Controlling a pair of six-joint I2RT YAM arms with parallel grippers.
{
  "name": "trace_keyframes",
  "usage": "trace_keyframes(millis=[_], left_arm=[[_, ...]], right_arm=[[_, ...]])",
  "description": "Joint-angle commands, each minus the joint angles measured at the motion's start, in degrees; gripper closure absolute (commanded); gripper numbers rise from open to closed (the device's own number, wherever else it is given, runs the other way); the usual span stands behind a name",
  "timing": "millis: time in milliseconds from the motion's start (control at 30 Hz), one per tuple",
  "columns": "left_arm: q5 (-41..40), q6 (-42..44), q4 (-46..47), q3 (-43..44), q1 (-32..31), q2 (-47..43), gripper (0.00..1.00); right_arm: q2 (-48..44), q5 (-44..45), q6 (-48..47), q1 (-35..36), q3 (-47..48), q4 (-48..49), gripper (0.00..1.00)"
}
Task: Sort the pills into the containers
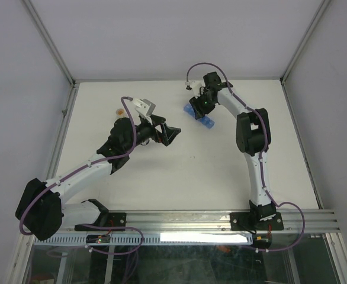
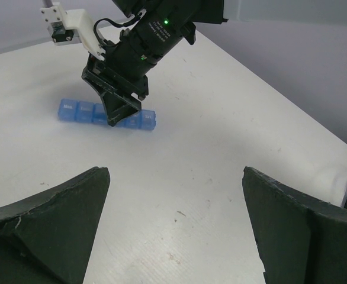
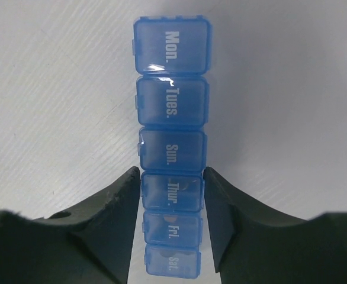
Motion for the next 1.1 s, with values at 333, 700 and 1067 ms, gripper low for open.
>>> trace_keyframes(millis=[333, 700, 1067], left_arm=[[0.7, 0.3, 2.9, -0.3, 0.6, -3.3, 0.01], [15.2, -0.1, 10.3, -3.8, 0.0, -4.2, 0.01], [15.8, 14.3, 15.5, -8.0, -11.8, 0.2, 0.01]], right_arm=[[-8.0, -2.5, -4.2, -0.5, -9.1, 1.2, 0.68], [-30.2, -10.3, -22.9, -1.6, -37.4, 0.0, 0.67], [-43.9, -10.4, -36.4, -1.4, -57.8, -1.0, 0.67]])
